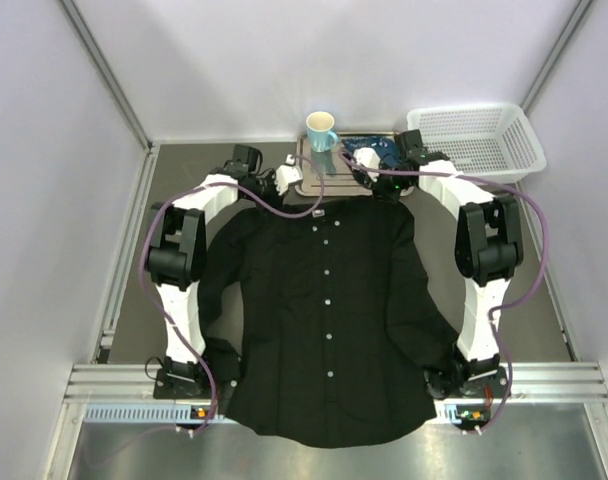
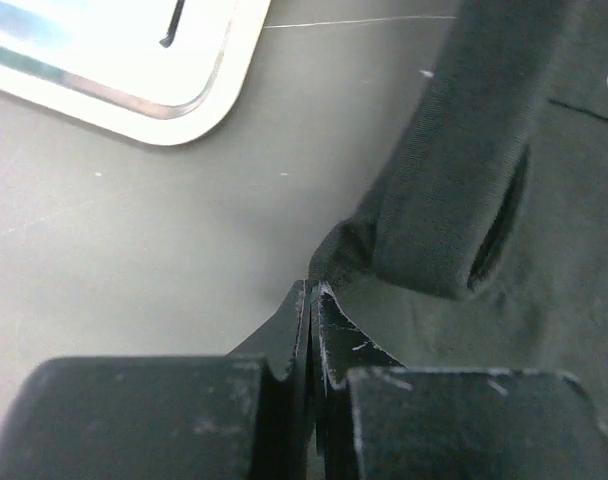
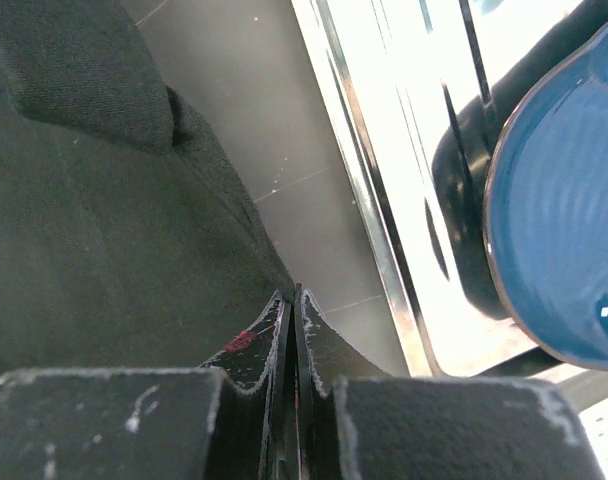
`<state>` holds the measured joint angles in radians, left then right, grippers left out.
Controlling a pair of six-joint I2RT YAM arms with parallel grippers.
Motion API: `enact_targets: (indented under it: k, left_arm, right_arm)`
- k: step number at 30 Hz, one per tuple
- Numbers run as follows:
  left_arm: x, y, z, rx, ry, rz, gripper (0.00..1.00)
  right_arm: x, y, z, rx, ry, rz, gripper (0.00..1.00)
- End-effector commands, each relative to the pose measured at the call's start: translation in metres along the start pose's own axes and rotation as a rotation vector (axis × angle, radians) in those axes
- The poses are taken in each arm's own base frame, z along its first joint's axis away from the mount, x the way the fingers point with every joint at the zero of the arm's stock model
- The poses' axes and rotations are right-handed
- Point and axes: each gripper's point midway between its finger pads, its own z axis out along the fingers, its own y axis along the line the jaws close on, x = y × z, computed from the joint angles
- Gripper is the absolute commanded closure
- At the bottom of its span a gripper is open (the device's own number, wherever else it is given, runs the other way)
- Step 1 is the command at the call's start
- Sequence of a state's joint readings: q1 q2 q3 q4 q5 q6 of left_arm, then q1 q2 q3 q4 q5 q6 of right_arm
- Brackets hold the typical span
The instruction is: Pin the brooch onto the clothing
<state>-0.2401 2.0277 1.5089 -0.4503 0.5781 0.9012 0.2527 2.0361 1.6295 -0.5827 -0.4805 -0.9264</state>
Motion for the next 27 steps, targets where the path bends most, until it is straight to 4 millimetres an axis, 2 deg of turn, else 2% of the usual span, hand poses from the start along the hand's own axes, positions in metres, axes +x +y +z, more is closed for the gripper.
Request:
enact_targets:
  k: [1,4,7,11,16,18,25,27]
  left_arm:
    - [-0.005,0.023,-0.001,-0.024,-0.033,-0.254,1.00]
    - [-0.007,0.036,0.001,-0.039,-0.069,-0.315,1.00]
    - [-0.006,0.041,0.003,-0.032,-0.082,-0.360,1.00]
    - [-0.007,0.053,0.005,-0.082,-0.087,-0.401,1.00]
    - [-0.004,0.080,0.009,-0.167,-0.080,-0.428,1.00]
    - [-0.002,0.092,0.011,-0.197,-0.076,-0.446,1.00]
    - [0.004,0.115,0.019,-0.265,-0.077,-0.496,1.00]
    - [0.006,0.121,0.020,-0.285,-0.080,-0.507,1.00]
  right_arm:
    - [-0.002,-0.009,-0.001,0.005,0.007,0.163,1.00]
    - [0.001,-0.022,-0.002,0.047,0.027,0.203,1.00]
    - [0.000,-0.034,0.000,0.077,0.030,0.233,1.00]
    - [-0.003,-0.046,0.008,0.102,0.026,0.294,1.00]
    - [-0.010,-0.069,0.012,0.162,0.017,0.325,1.00]
    - [-0.009,-0.071,0.016,0.166,0.021,0.329,1.00]
    - [-0.013,-0.094,0.015,0.239,0.026,0.332,1.00]
    - [-0.015,-0.099,0.012,0.258,0.025,0.330,0.97]
